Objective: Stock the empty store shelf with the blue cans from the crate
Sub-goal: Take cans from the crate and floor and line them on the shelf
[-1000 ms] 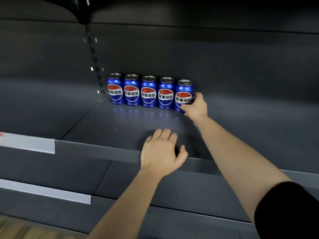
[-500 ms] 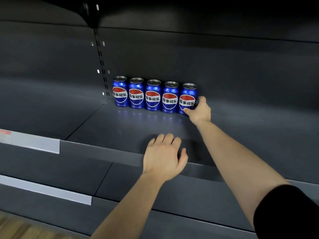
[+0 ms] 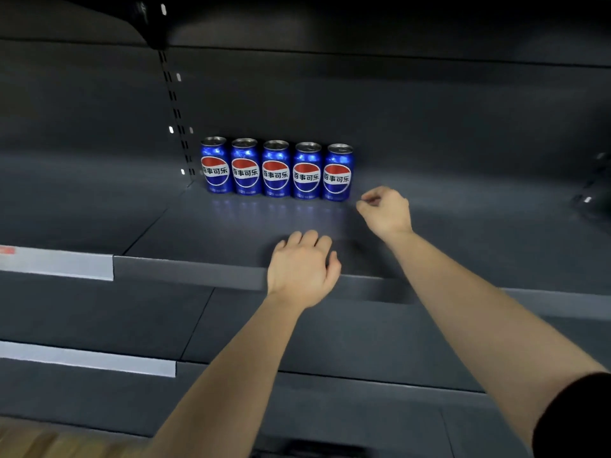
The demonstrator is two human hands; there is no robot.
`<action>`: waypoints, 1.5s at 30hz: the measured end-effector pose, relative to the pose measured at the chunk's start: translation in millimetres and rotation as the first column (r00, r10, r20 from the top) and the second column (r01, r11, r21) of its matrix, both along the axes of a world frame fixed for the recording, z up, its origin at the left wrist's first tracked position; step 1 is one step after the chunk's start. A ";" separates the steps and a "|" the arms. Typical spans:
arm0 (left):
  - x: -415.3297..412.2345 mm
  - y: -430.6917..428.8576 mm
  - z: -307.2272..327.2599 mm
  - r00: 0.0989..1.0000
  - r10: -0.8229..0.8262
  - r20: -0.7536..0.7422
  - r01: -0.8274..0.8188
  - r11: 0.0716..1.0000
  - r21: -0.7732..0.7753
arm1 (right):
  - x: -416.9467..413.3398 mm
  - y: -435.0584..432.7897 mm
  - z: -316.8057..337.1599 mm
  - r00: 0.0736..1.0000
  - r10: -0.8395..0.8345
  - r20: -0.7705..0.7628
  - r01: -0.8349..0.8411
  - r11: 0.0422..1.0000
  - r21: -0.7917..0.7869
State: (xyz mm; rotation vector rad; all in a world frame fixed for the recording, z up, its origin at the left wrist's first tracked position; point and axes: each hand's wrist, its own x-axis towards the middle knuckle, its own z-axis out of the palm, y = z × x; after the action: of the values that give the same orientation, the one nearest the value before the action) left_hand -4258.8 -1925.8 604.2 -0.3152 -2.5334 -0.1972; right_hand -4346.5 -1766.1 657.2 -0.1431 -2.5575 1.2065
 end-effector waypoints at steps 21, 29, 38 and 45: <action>132.0 27.2 -54.5 0.993 -0.105 0.049 0.097 0.985 0.143 | 235.3 83.0 -88.3 0.986 0.161 0.047 -0.168 0.943 0.288; 221.9 43.8 -151.5 0.910 -0.078 0.407 0.064 0.997 0.046 | 311.8 119.9 -195.6 0.903 0.108 0.416 -0.281 0.880 0.382; 274.3 46.7 -296.5 0.770 -0.011 0.638 0.041 0.999 -0.032 | 354.5 132.5 -340.0 0.749 0.069 0.659 -0.344 0.891 0.297; 267.6 46.6 -429.9 0.714 0.024 0.700 0.038 0.997 -0.072 | 351.4 135.3 -479.6 0.653 0.084 0.753 -0.366 0.905 0.217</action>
State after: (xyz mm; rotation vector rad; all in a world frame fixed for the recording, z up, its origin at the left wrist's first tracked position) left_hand -3991.2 -1879.2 174.3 -0.3232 -3.3135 -0.2529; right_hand -3995.1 -1630.9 177.6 -0.2715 -3.5656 0.8227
